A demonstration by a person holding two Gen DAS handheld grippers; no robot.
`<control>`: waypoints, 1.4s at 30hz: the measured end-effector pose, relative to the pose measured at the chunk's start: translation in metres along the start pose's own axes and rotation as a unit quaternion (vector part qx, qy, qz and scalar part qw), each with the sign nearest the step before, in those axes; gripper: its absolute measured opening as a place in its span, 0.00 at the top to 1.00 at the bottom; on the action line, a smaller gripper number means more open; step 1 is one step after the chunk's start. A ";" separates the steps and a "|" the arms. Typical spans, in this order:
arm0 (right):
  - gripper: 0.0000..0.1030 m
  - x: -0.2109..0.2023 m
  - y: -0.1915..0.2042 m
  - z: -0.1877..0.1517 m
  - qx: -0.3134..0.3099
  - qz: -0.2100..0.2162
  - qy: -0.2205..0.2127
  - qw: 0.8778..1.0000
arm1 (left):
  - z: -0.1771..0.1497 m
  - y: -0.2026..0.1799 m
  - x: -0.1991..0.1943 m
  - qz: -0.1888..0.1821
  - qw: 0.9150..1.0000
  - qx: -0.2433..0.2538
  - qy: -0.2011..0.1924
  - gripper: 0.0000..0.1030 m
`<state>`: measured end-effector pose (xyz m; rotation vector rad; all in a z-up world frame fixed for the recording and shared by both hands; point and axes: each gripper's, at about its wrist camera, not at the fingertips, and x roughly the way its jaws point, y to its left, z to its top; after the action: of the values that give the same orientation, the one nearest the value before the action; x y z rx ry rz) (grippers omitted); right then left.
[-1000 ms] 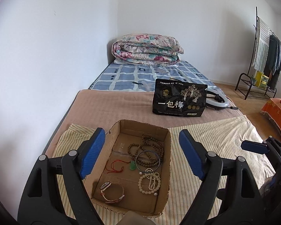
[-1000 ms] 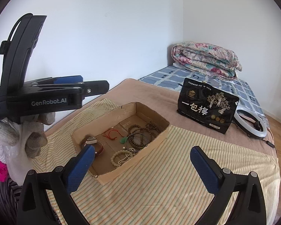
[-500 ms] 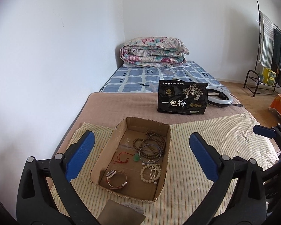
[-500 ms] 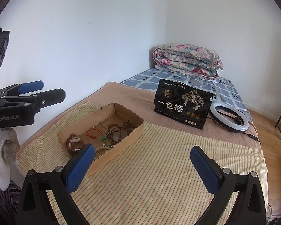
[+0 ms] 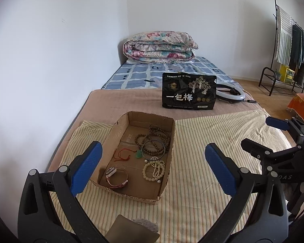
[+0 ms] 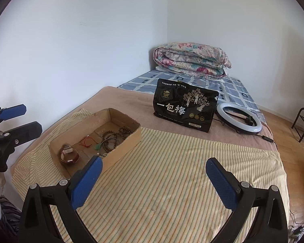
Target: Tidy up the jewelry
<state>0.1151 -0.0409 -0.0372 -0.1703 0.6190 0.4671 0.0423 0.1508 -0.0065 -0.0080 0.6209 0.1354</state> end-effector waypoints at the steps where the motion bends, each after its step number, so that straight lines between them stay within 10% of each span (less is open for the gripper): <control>1: 0.00 0.000 -0.002 -0.001 0.003 -0.001 0.000 1.000 | -0.001 0.000 0.000 0.001 1.000 0.000 0.001 0.00; 42: 0.00 0.004 -0.013 -0.010 0.003 -0.011 0.015 1.000 | -0.005 -0.006 0.014 0.019 0.999 0.003 0.035 0.00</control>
<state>0.1186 -0.0536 -0.0470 -0.1790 0.6470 0.4432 0.0517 0.1465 -0.0189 0.0049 0.6909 0.1695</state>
